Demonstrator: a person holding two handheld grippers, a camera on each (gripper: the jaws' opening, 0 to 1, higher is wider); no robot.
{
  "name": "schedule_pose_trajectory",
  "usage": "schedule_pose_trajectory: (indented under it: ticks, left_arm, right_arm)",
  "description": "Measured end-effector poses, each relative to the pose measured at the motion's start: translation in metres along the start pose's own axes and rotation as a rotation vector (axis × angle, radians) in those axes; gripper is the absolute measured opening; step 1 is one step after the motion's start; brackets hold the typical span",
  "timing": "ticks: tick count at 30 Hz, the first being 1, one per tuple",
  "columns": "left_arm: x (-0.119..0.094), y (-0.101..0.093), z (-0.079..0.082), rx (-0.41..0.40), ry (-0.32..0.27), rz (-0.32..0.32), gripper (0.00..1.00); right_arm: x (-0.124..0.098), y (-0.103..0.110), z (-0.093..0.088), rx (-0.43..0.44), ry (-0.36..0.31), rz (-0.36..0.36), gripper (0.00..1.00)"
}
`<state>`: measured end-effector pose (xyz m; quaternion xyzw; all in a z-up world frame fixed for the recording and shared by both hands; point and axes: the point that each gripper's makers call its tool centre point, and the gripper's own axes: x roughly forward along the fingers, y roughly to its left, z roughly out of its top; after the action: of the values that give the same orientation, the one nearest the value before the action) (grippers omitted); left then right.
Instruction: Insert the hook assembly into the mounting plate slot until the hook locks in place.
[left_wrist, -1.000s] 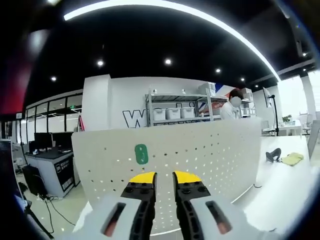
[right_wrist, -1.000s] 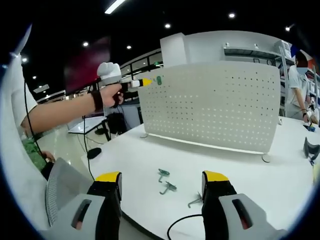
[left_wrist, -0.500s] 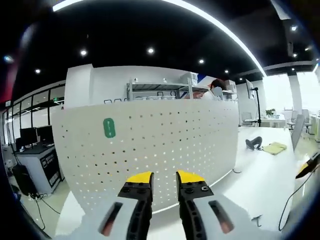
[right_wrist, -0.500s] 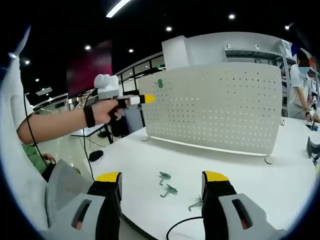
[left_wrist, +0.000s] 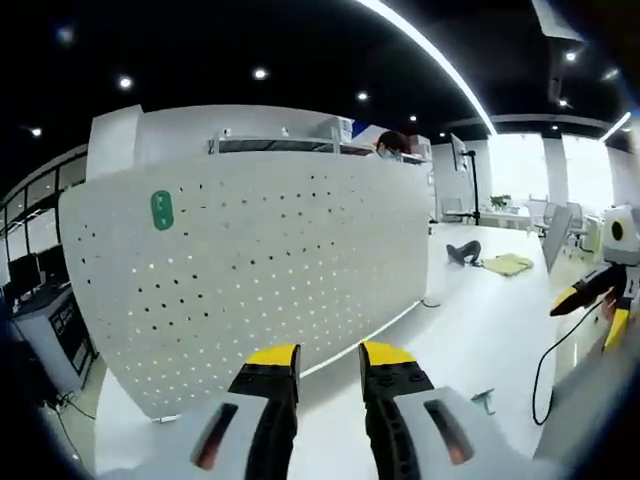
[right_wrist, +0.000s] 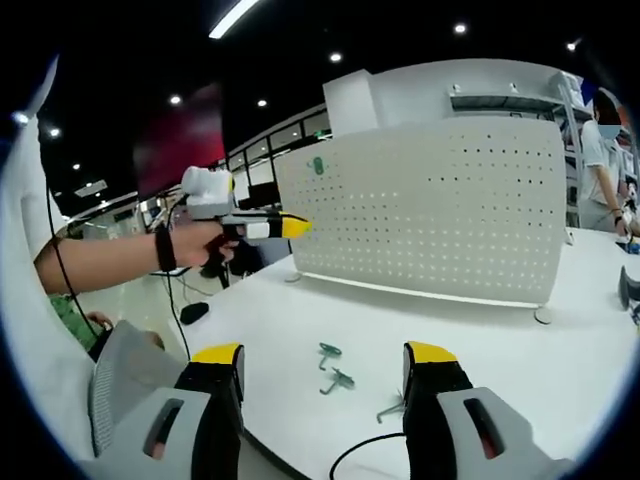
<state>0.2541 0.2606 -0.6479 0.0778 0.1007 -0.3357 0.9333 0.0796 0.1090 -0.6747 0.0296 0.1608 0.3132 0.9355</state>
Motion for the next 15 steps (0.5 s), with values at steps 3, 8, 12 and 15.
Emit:
schedule_pose_trajectory:
  ticks: [3, 8, 12, 15]
  left_arm:
    - [0.002, -0.009, -0.011, 0.021, 0.041, -0.049, 0.25]
    - [0.007, -0.023, -0.029, 0.050, 0.100, -0.128, 0.24]
    - [0.009, -0.034, -0.045, 0.080, 0.148, -0.179, 0.25]
    - [0.010, -0.046, -0.061, 0.088, 0.199, -0.240, 0.25]
  right_arm:
    - [0.000, 0.000, 0.000, 0.002, -0.001, 0.003, 0.65]
    - [-0.004, -0.004, -0.002, 0.010, -0.004, -0.008, 0.65]
    - [-0.006, -0.006, -0.004, 0.013, 0.003, -0.016, 0.65]
    - [-0.006, -0.006, -0.005, 0.021, 0.001, -0.022, 0.65]
